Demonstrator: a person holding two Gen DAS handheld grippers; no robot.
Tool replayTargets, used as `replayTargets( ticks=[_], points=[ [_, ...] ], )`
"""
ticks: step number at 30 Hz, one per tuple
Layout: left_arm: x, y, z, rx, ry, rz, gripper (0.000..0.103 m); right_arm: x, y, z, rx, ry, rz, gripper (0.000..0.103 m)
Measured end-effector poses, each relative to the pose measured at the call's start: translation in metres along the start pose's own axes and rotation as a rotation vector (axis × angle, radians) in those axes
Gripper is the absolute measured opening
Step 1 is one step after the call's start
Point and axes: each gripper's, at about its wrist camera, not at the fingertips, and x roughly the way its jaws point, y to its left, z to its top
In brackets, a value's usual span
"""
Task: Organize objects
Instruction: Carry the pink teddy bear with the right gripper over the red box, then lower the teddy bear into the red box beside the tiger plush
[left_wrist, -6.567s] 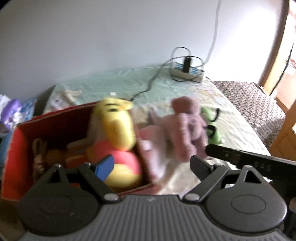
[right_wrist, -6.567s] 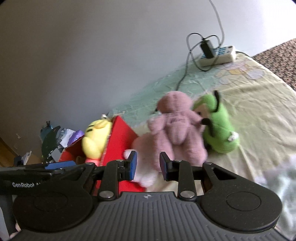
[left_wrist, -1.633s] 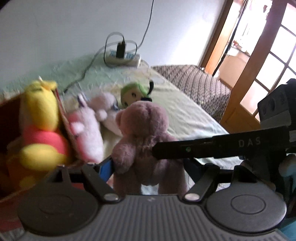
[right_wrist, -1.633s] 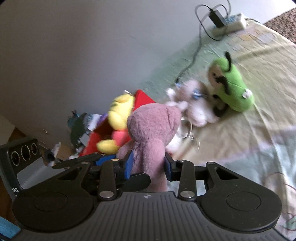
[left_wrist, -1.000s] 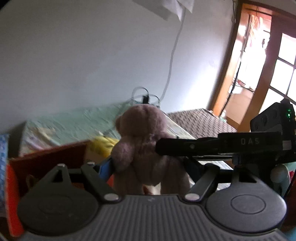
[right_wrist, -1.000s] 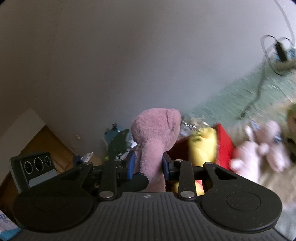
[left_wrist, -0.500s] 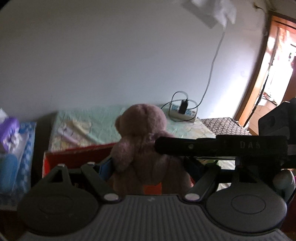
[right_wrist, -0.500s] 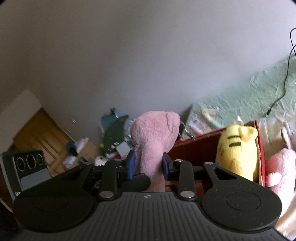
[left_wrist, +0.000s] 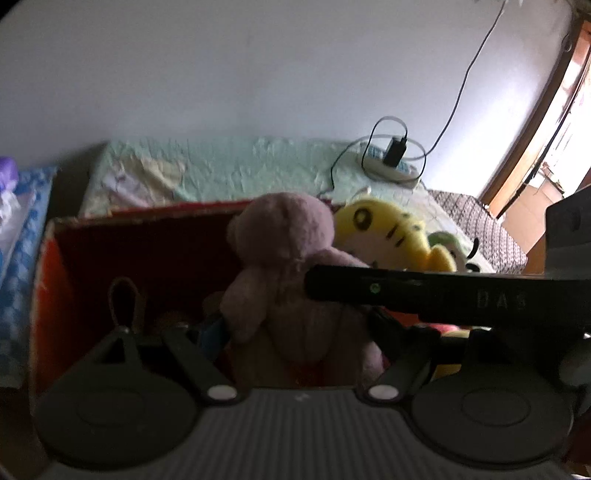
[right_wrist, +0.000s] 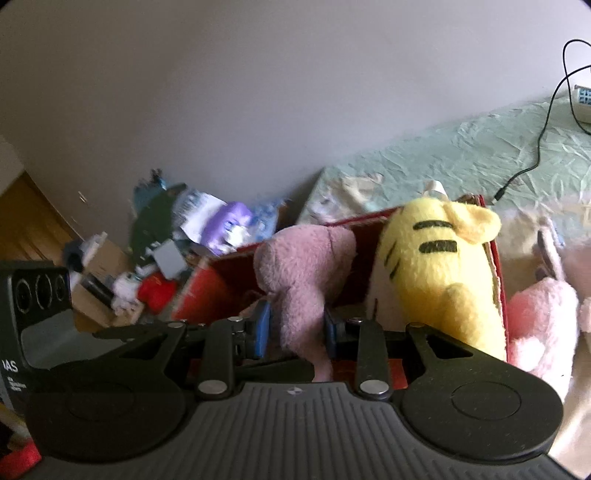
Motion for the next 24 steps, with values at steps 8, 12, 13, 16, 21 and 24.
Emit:
replayTargets(
  ticks=[8, 12, 13, 16, 21, 24],
  points=[
    [0.024, 0.006, -0.006, -0.011, 0.079, -0.008, 0.082, 0.016, 0.010, -0.004, -0.107, 0.057, -0.152, 0.031],
    [0.024, 0.003, -0.007, 0.000, 0.091, 0.002, 0.084, 0.014, 0.010, -0.005, -0.106, 0.057, -0.168, 0.032],
    [0.025, 0.004, -0.007, -0.001, 0.097, 0.004, 0.086, 0.013, 0.009, -0.005, -0.103, 0.056, -0.169, 0.031],
    [0.028, 0.002, -0.006, 0.010, 0.124, 0.021, 0.089, 0.012, 0.011, -0.006, -0.097, 0.047, -0.171, 0.032],
    [0.036, -0.009, -0.007, 0.061, 0.173, 0.074, 0.092, 0.008, 0.009, -0.006, -0.052, 0.020, -0.153, 0.028],
    [0.040, -0.011, -0.007, 0.074, 0.198, 0.094, 0.093, 0.011, 0.010, -0.010, -0.067, 0.020, -0.177, 0.021]
  ],
)
